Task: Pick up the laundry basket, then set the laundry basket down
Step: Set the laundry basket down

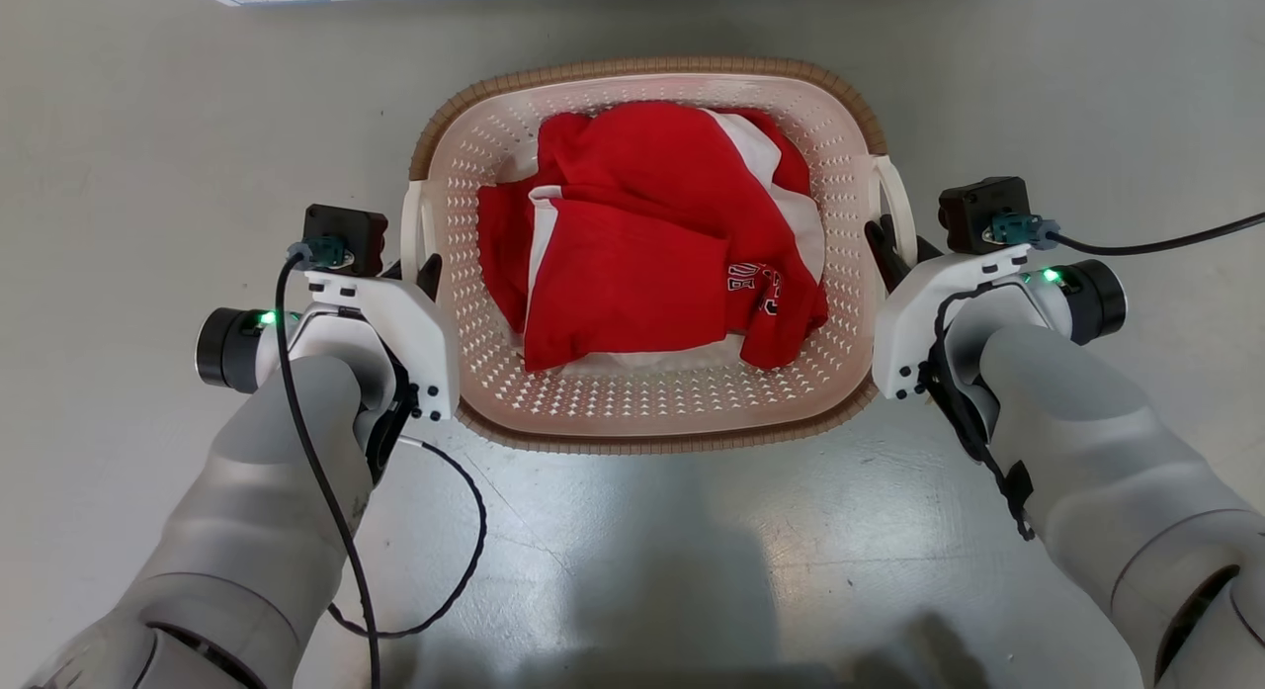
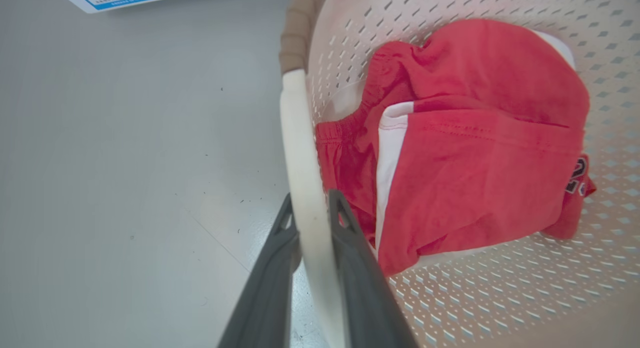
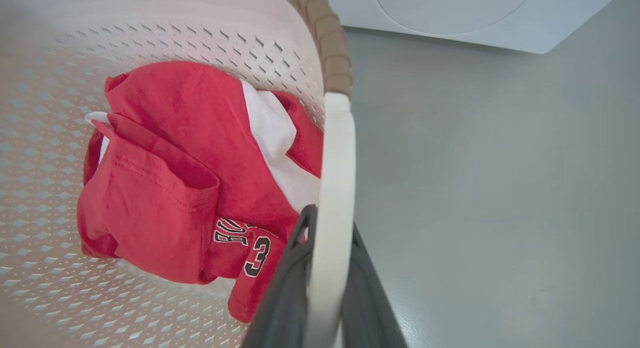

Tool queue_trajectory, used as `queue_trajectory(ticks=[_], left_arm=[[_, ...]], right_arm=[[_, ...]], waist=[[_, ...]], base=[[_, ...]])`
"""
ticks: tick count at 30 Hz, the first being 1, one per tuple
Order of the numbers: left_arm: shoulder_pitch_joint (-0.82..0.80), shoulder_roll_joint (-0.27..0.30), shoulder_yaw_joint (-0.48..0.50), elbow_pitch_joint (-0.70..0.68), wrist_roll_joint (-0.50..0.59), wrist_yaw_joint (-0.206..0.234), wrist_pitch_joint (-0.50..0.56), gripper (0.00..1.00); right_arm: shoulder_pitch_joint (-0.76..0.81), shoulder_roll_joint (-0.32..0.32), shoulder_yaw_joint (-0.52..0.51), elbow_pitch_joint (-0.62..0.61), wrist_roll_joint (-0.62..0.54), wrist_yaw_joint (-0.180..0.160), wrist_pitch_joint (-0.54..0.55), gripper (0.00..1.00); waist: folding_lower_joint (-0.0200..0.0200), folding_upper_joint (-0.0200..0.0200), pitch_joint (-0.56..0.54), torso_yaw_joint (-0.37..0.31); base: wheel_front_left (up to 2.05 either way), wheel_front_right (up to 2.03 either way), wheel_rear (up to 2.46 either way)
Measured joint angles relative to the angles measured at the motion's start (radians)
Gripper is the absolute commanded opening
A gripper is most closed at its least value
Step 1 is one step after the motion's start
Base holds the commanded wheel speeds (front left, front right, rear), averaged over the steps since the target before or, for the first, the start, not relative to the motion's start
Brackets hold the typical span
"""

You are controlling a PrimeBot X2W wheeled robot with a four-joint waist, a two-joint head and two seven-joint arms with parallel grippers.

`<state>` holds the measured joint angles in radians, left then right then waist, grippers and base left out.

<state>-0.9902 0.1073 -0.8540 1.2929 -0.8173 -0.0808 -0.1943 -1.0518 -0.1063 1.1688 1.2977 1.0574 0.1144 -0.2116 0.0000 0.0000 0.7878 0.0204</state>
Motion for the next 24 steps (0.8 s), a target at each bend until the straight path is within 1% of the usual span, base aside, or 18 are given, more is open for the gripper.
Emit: queue_trajectory(ticks=[24], left_arm=[[-0.005, 0.016, -0.017, 0.002, -0.002, 0.000, 0.000, 0.00]], right_arm=[[-0.002, 0.014, 0.001, 0.003, 0.000, 0.000, 0.000, 0.00]], waist=[[0.0000, 0.0000, 0.015, -0.009]], base=[[0.00, 0.00, 0.00]])
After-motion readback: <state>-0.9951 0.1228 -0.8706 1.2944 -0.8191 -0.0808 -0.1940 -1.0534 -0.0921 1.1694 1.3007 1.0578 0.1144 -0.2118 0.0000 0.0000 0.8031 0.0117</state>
